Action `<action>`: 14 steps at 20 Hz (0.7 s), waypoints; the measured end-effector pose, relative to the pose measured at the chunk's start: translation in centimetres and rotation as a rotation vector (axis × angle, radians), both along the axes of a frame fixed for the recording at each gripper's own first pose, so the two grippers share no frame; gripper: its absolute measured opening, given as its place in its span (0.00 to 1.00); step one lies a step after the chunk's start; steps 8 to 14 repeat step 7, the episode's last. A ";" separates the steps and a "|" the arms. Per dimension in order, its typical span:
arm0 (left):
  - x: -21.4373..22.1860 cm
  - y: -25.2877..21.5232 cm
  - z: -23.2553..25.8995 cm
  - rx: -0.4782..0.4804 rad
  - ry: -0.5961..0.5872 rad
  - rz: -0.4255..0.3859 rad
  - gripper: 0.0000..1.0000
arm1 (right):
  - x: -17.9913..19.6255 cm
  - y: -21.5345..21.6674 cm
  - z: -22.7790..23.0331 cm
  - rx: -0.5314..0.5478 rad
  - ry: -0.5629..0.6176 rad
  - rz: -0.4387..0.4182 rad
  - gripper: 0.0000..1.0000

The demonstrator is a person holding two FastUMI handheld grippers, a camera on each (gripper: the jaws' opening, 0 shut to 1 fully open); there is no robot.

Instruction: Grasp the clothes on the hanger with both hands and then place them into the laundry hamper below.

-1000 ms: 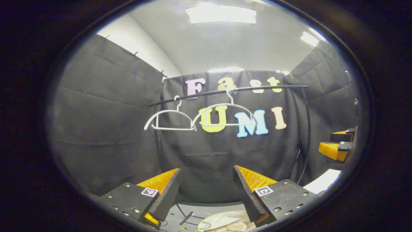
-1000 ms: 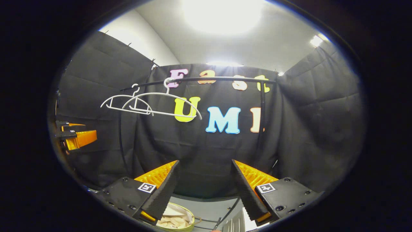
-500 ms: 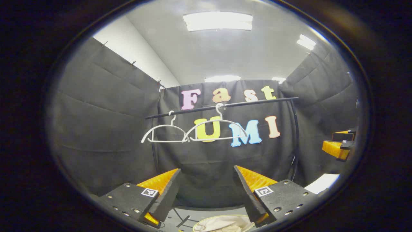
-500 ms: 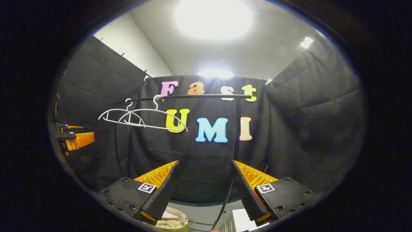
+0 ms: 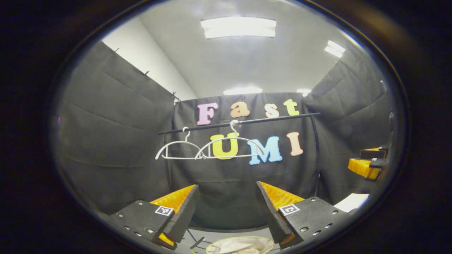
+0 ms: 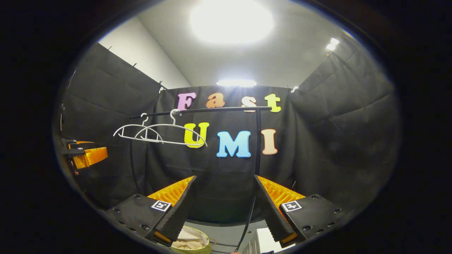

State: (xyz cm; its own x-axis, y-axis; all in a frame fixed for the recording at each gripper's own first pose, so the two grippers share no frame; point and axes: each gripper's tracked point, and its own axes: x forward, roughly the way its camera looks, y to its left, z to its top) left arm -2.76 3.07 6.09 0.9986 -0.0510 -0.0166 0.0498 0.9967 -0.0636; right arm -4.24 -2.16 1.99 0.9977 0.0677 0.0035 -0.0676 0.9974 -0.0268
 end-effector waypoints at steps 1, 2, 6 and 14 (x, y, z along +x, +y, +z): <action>0.0 -0.1 0.0 0.003 -0.003 -0.001 0.94 | 0.0 0.0 0.0 -0.001 -0.002 0.003 0.97; 0.0 -0.3 0.0 0.003 -0.004 -0.002 0.94 | 0.2 -0.1 -0.1 -0.003 -0.003 0.003 0.96; 0.4 -0.4 -0.4 -0.004 0.000 -0.001 0.94 | 0.6 -0.6 -0.6 0.000 0.012 -0.008 0.96; 0.4 -0.5 -0.2 -0.002 -0.002 -0.004 0.94 | 0.6 -0.7 -0.6 0.000 0.011 -0.011 0.98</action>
